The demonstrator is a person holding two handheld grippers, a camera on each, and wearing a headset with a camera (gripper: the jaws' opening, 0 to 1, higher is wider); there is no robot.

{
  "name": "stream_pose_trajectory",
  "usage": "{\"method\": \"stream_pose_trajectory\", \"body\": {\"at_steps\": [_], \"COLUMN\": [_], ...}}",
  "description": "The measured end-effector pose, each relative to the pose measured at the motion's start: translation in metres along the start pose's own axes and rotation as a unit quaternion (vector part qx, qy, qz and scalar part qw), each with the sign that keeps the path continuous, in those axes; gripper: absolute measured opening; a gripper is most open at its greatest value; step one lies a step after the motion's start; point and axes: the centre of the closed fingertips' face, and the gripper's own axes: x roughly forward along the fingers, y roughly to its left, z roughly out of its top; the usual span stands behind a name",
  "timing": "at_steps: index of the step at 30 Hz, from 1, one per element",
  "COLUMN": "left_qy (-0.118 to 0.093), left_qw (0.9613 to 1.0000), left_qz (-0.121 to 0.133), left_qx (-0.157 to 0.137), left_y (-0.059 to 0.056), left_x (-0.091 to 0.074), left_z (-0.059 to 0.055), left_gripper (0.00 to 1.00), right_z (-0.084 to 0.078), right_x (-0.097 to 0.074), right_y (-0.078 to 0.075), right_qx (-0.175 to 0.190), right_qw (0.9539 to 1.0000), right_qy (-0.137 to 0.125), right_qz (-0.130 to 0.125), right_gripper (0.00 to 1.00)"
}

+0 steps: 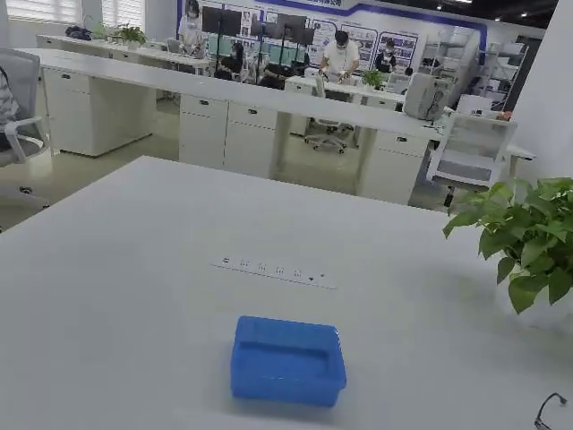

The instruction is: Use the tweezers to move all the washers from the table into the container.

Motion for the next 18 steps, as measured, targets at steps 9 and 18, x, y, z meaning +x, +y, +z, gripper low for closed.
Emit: {"method": "stream_pose_trajectory", "body": {"at_steps": [9, 18], "left_qy": [-0.005, -0.004], "left_qw": [0.9998, 0.9999], "left_qz": [0.017, 0.014], "left_qx": [-0.005, -0.004], "left_y": [0.0069, 0.0055], "left_x": [-0.0017, -0.0021], "left_z": [0.0017, 0.0010], "left_gripper": [0.99, 0.99], "right_z": [-0.0003, -0.0011], "right_x": [-0.0002, -0.0006], "right_y": [0.0030, 0.0028], "right_qx": [-0.004, -0.005], "right_qw": [1.0000, 1.0000], "right_qy": [0.002, 0.004], "right_qz": [0.003, 0.002], "right_gripper": [0.97, 0.97]}}
